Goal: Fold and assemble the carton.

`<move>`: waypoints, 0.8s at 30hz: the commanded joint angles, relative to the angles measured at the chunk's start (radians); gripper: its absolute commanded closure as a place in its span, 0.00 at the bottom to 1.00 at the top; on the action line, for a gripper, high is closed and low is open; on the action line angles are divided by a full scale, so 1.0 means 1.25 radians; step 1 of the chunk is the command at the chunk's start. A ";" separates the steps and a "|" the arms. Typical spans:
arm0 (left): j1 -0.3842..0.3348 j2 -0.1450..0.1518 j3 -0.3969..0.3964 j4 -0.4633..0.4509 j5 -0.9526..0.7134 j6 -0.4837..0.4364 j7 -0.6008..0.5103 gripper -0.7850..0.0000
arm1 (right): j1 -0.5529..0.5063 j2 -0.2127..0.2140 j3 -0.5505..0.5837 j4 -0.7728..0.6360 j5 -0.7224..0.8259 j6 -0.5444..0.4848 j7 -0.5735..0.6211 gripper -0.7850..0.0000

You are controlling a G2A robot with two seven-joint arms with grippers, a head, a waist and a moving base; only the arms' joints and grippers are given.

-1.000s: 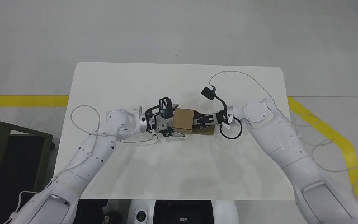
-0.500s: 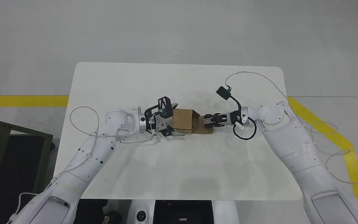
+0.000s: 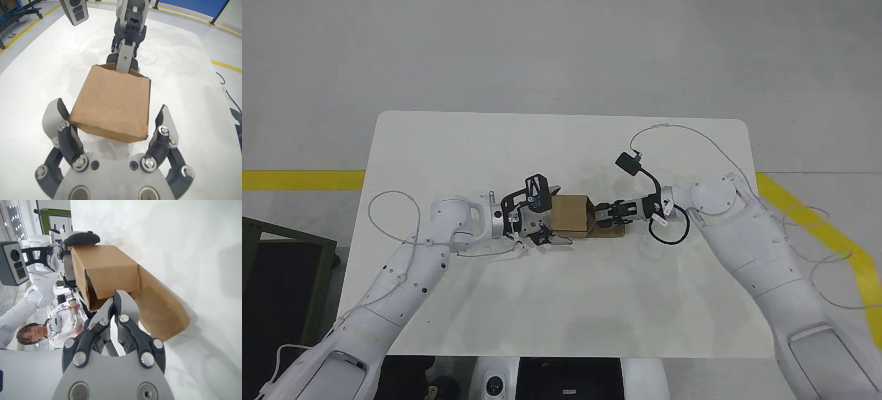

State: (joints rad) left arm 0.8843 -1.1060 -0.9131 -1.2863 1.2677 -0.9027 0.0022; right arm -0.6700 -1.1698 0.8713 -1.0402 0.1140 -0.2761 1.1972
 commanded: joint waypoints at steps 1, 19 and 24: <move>0.000 0.000 0.000 0.000 0.002 0.000 -0.001 0.00 | 0.003 -0.004 -0.007 0.004 0.005 -0.001 -0.001 1.00; 0.002 -0.002 -0.004 -0.001 0.010 -0.007 -0.002 0.00 | 0.018 -0.027 -0.038 0.039 0.038 -0.020 -0.008 1.00; 0.005 -0.002 -0.008 -0.001 0.011 -0.005 -0.002 0.00 | 0.015 -0.011 -0.009 0.021 0.014 -0.003 0.027 1.00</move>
State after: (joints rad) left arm 0.8900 -1.1082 -0.9228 -1.2869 1.2822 -0.9092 0.0000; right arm -0.6486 -1.1871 0.8532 -1.0093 0.1352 -0.2845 1.2236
